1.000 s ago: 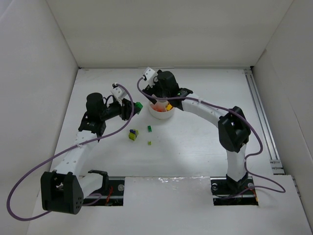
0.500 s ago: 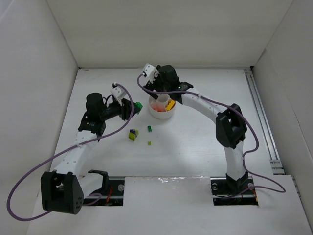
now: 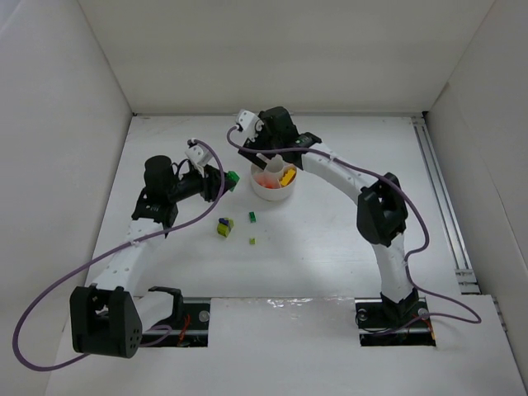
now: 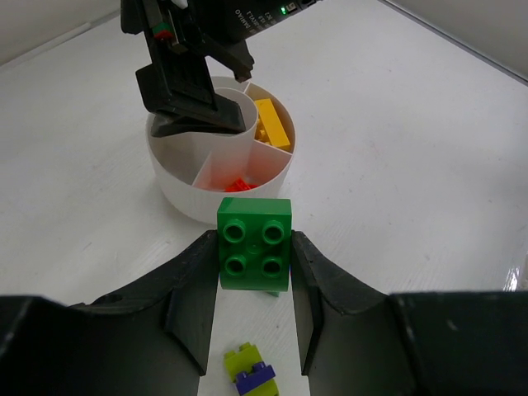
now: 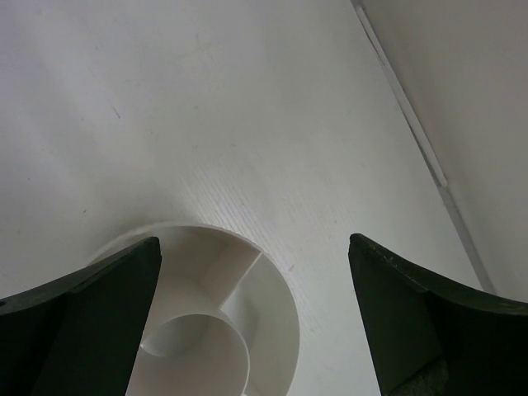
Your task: Sort the legos into containers by color
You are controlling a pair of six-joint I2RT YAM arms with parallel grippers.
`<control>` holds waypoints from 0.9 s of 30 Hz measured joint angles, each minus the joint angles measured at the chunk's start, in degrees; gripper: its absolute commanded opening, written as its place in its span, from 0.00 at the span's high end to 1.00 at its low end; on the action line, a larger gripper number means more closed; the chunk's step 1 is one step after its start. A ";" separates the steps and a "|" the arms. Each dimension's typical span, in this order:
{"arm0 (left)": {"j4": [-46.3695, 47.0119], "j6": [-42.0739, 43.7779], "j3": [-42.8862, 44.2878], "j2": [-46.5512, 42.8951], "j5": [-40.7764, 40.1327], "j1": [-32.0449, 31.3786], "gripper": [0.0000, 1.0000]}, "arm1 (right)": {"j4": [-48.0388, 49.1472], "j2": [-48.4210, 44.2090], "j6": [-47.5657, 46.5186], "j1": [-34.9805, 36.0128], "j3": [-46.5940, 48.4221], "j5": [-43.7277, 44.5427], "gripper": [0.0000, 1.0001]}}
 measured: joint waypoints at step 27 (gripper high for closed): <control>-0.04 -0.02 0.00 1.18 1.64 1.14 1.00 | -10.58 6.16 -4.13 -0.31 7.98 -2.03 0.00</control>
